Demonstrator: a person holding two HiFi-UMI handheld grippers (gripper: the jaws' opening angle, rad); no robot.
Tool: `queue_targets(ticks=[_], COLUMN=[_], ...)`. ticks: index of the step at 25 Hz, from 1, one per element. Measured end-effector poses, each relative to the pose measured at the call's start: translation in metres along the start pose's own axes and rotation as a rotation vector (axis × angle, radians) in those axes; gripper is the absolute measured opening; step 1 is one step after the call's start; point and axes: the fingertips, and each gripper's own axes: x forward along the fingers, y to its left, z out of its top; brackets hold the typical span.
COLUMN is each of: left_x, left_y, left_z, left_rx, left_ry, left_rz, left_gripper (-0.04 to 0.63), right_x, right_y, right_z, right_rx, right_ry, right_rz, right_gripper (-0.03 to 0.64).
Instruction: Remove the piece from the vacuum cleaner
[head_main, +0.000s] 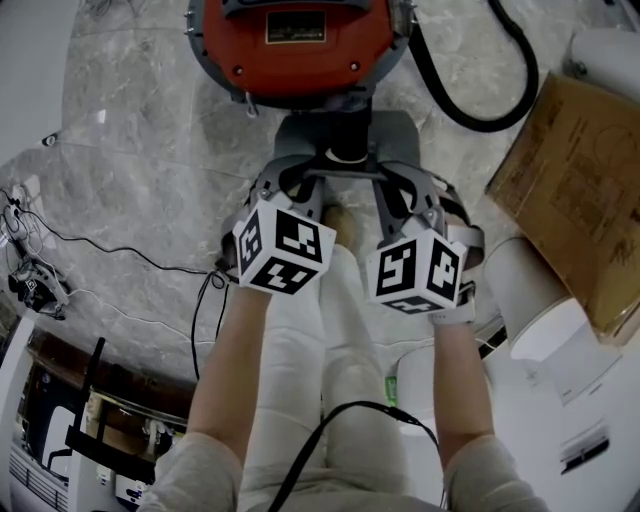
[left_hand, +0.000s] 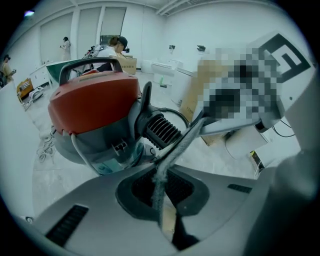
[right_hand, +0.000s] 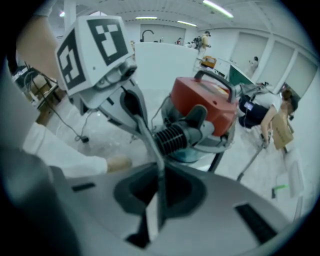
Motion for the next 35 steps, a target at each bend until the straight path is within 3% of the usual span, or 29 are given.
queue_targets(ticks=[7,14,21,35], left_x=[-0.002,-0.01,-0.006,-0.032], left_y=[0.001,-0.008,-0.01,-0.03], left_z=[0.0,0.006,-0.002,-0.001], left_rx=[0.041,0.077,0.06,0.077], left_ry=[0.041,0.025,0.034,0.006], left_rz=[0.007,0.017,0.012,0.03], left_gripper=[0.029,0.029,0.028,0.029], right_x=[0.013,0.017,0.013,-0.018], right_y=[0.003,0.001,0.011,0.025], right_z=[-0.009,-0.017,-0.02,-0.019], right_rx=[0.06,0.171,0.102,0.109], right_ry=[0.002,-0.019,0.01,-0.029], right_rz=[0.031,0.068,0.074,0.07], right_gripper=[0.028,0.028,0.028,0.028])
